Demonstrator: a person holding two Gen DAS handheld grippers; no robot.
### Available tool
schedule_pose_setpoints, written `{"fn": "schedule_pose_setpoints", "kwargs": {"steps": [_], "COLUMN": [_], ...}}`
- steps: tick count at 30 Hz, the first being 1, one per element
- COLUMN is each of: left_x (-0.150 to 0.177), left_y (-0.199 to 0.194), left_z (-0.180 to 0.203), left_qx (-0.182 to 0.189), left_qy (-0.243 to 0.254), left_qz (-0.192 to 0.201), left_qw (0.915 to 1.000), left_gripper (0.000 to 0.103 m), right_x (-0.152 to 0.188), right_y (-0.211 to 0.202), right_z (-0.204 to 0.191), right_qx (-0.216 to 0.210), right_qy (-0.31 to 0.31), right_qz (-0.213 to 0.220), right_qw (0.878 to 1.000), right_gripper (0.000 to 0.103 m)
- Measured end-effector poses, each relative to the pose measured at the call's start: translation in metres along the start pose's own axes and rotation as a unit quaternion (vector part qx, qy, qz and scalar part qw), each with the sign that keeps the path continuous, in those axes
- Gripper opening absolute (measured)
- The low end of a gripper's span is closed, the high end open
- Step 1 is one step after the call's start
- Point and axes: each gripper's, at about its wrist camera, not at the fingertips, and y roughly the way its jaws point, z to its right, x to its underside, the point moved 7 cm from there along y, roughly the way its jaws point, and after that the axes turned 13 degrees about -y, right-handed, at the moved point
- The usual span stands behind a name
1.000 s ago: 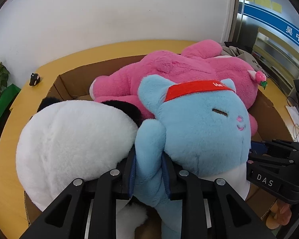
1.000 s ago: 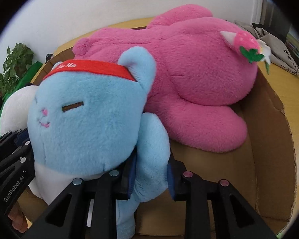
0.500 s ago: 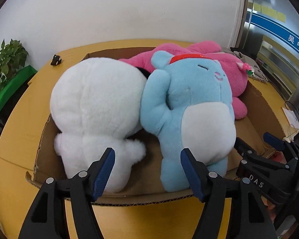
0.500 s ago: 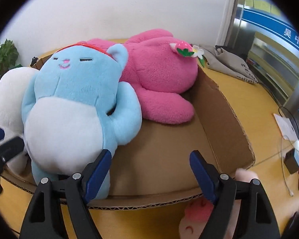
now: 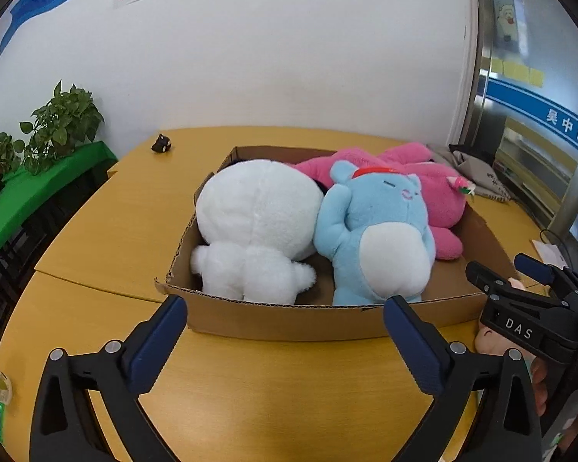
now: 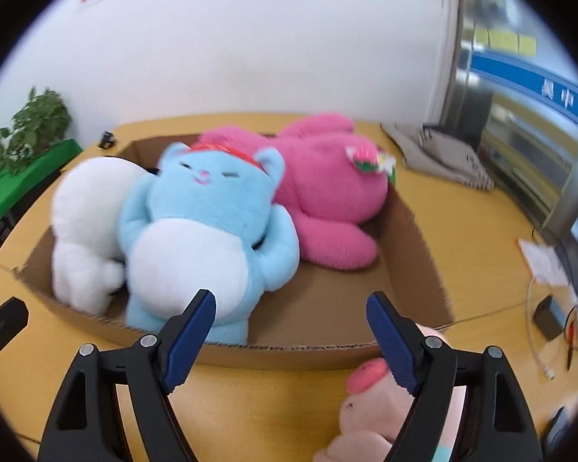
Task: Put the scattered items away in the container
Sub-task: 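Lower the blue bear into the box beside the panda, open both tools, then move both tools to the teal-pink pig plush and close on it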
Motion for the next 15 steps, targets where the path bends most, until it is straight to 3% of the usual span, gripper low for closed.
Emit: {"fn": "schedule_pose_setpoints", "kwargs": {"steps": [7,15], "left_x": [0.015,0.026], "left_y": [-0.026,-0.042], "left_z": [0.027,0.053], "left_qx": [0.009,0.039], "left_qy": [0.019,0.034], "left_qz": [0.012,0.010], "left_qw": [0.9997,0.9986], "left_gripper": [0.103,0.103], "right_x": [0.016,0.022], "right_y": [-0.053,-0.076], "right_z": [0.019,0.031], "right_qx": [0.002,0.010], "right_qy": [0.017,0.019], "right_qz": [0.032,0.045], "right_qw": [0.999,0.999], "right_gripper": [0.081,0.081]}}
